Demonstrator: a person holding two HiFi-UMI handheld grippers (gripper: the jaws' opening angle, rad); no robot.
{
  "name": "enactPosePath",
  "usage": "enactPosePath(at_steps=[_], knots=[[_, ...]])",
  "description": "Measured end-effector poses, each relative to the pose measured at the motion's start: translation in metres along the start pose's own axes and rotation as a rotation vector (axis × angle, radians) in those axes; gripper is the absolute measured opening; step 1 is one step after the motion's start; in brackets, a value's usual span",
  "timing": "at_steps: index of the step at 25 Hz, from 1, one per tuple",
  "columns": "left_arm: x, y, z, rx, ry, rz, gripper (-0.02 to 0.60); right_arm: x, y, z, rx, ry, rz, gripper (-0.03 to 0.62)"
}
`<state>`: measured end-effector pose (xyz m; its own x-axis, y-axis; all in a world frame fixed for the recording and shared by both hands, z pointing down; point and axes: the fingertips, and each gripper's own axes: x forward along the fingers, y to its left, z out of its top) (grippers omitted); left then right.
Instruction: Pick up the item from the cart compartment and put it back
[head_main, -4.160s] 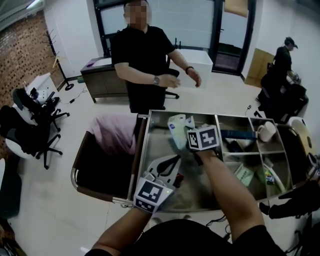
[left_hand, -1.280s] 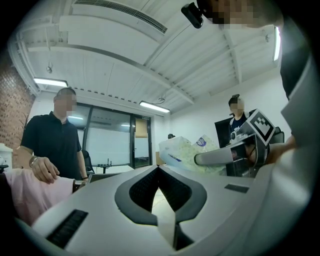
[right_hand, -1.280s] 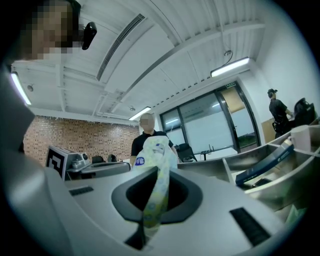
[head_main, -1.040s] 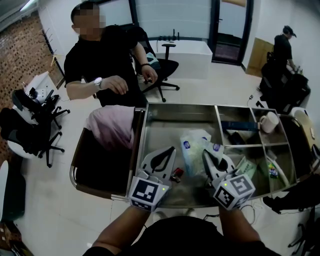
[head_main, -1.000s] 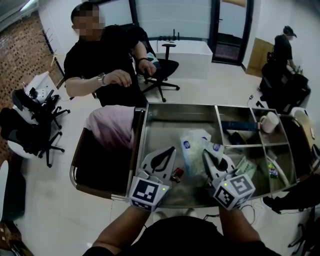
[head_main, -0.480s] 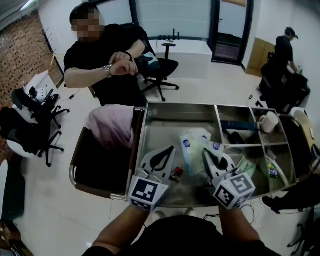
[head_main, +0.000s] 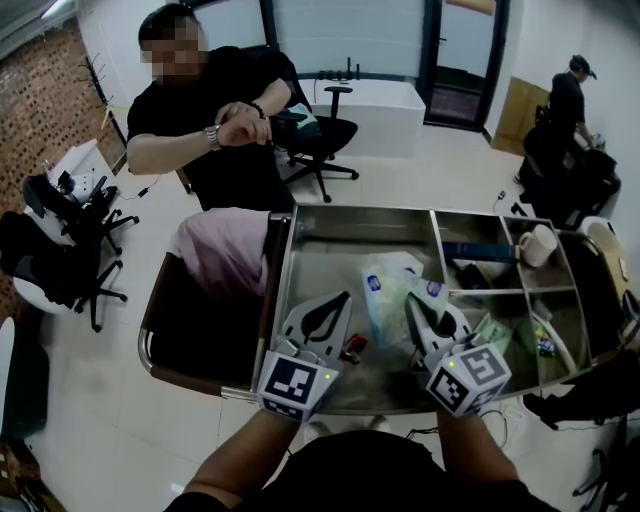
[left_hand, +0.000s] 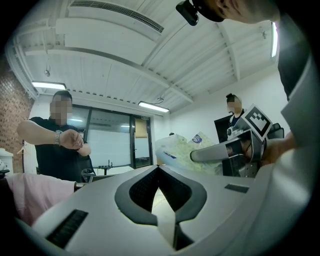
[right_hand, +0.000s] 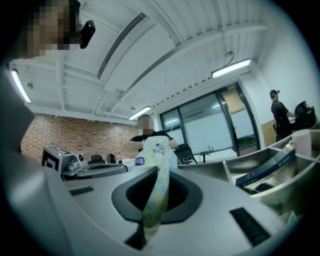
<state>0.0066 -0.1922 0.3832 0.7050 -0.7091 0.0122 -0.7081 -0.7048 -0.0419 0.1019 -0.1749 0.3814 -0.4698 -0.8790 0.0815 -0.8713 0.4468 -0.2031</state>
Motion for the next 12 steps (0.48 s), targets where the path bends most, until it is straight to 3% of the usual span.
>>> enactPosePath(at_steps=[12], knots=[[-0.002, -0.001, 0.002, 0.002, 0.004, -0.007, 0.000, 0.014, -0.003, 0.022, -0.047, -0.018, -0.012, 0.017]])
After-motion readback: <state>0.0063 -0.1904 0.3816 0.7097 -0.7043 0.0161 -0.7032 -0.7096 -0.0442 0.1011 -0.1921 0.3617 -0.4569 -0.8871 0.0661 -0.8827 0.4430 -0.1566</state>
